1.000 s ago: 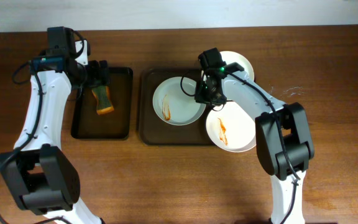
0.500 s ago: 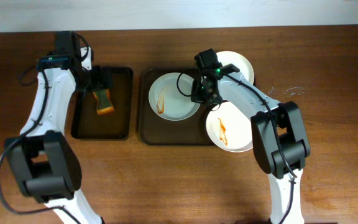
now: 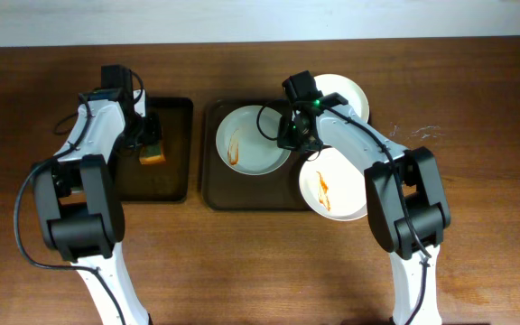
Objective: Clean dirty plates on tray and stack at the side
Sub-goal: 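Grasp the green-orange sponge with the left gripper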
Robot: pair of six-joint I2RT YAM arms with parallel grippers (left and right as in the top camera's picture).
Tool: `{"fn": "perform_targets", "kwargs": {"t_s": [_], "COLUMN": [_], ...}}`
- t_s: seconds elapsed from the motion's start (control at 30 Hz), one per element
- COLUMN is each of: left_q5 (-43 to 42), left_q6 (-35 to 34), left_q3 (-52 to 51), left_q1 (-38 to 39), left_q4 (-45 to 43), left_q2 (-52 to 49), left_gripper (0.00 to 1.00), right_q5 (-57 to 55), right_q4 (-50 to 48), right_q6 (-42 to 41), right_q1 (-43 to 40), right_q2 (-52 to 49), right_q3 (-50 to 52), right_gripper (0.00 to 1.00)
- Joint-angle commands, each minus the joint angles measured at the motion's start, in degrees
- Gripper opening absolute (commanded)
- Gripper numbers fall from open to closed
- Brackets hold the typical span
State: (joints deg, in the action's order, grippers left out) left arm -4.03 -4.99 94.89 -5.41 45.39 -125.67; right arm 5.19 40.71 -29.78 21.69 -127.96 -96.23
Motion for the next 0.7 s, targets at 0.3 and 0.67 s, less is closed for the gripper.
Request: {"fn": "perform_targets", "kwargs": {"t_s": [0.3, 0.67], "left_q5": [-6.0, -8.7], "left_q6": [3.1, 6.8], "left_q3": [9.2, 9.9], "left_q1": [0.1, 0.1], "left_q4": [8.6, 9.8], "left_q2": [4.4, 8.0], "left_gripper": [0.00, 0.00], "right_q5": [-0.9, -0.7], "right_q4": [0.2, 0.2], "right_q6": [0.1, 0.1], "right_q1": [0.4, 0.4], "right_q2": [-1.7, -1.7], "right_q3": [-0.4, -0.4], "right_gripper": [0.05, 0.05]}}
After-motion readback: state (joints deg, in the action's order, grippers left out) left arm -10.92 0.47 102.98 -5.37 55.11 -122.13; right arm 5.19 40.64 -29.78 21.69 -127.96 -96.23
